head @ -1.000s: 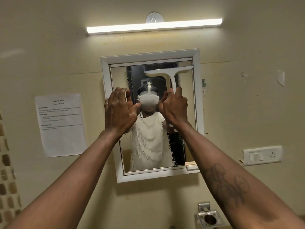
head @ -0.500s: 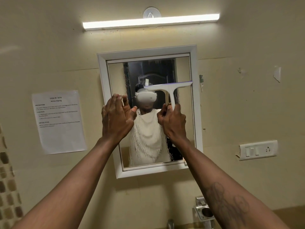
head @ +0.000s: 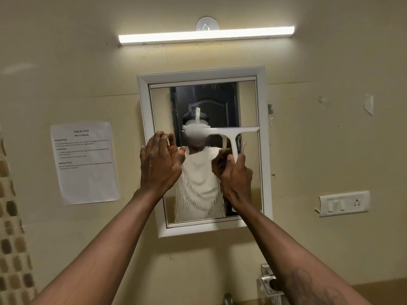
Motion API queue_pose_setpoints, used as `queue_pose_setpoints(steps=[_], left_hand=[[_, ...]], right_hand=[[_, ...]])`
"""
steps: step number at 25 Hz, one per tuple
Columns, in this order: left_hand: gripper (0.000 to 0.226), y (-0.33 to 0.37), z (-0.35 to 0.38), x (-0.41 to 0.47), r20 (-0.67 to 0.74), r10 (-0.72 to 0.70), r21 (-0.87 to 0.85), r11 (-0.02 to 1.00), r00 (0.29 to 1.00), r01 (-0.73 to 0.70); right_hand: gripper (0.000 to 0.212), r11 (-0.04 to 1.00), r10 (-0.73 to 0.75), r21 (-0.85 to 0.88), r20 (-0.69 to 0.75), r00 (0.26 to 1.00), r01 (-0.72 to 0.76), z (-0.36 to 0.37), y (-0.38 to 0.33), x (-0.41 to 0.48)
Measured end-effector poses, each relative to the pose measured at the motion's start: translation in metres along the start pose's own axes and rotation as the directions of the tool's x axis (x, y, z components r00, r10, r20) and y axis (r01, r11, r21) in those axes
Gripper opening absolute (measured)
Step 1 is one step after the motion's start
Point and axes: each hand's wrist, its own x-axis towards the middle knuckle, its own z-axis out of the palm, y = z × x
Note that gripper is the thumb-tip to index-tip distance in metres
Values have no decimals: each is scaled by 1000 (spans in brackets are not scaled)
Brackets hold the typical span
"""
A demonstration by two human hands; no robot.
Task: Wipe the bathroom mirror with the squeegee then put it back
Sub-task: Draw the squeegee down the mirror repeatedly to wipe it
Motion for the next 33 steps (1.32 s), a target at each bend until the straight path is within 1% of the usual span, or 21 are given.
queue_pose_setpoints(steps=[3,6,8,11,13,17,19,23,29,33], left_hand=[[60,0,-7,15,-31,0,12,1000,1000,1],[63,-2,-12,24,-44,13,20,1000,999,-12],[65,-6,-15,28,-52,19,31,999,998,-18],[65,-11,-19,32,-61,11,67,998,998,-7],[64,-13,-21,36,-62,12,69,998,998,-8],[65,-15,-25,44,-63,26,53,998,998,-23],[63,-15,-25,47,-65,33,45,999,997,-30],[62,-16,-24,52,-66,41,27,999,997,-40],[64,-21,-24,57,-63,31,21,999,997,-30],[61,-18,-23,55,-53,29,-20,999,998,-30]], right_hand=[[22,994,-103,23,-31,994,104,9,-39,38],[22,993,-96,63,-62,993,100,24,-72,72],[24,991,-95,88,-45,994,99,35,-84,83],[25,990,-98,96,-23,995,100,48,-87,90],[27,995,-78,64,-22,997,79,54,-86,90],[27,996,-79,23,-51,996,81,63,-85,89],[28,997,-76,-5,-37,996,76,67,-87,92],[29,999,-44,-6,-4,999,44,71,-88,97],[29,999,-36,-28,-21,999,35,80,-81,100],[27,999,-15,-31,-11,1000,15,81,-81,101]])
